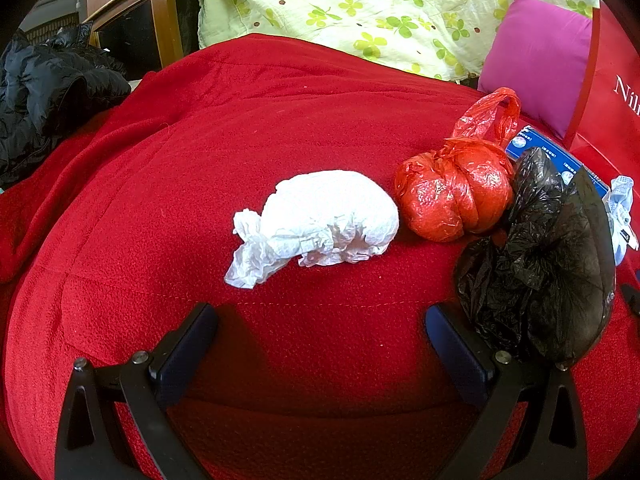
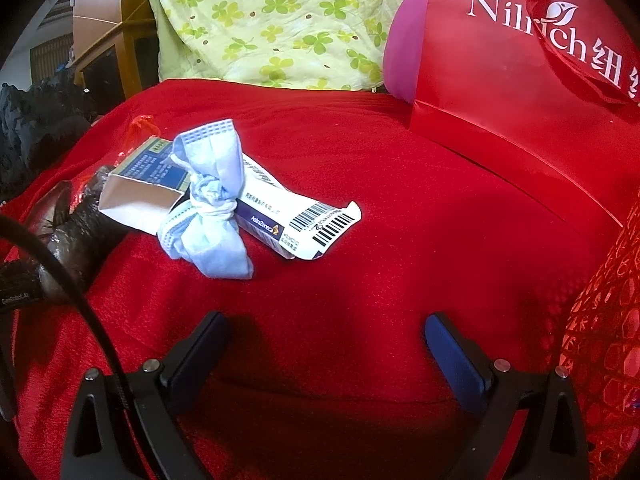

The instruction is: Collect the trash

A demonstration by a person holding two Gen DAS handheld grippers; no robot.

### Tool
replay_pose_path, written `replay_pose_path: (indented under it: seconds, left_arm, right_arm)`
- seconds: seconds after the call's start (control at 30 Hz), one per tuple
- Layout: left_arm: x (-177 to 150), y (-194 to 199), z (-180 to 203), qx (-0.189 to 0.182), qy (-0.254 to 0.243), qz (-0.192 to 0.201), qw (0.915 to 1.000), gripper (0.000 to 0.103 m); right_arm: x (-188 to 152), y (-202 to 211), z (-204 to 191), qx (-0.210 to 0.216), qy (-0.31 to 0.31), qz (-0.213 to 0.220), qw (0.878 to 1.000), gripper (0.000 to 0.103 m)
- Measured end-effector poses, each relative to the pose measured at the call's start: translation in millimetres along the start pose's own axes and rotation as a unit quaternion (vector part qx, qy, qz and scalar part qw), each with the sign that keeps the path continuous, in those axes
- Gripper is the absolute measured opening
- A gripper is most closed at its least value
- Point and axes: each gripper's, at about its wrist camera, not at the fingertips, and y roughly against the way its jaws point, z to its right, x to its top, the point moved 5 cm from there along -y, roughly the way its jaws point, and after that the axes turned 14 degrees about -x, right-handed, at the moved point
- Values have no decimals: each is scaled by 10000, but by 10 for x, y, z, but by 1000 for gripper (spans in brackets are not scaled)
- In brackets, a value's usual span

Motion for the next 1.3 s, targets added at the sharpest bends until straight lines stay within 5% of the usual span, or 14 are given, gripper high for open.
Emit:
replay_pose_path:
  seconds: [1.3]
  left_arm:
    - [8, 3, 6, 5, 7, -18, 10000, 103]
  right_arm:
    - [18, -28, 39, 31, 14, -14, 10000, 101]
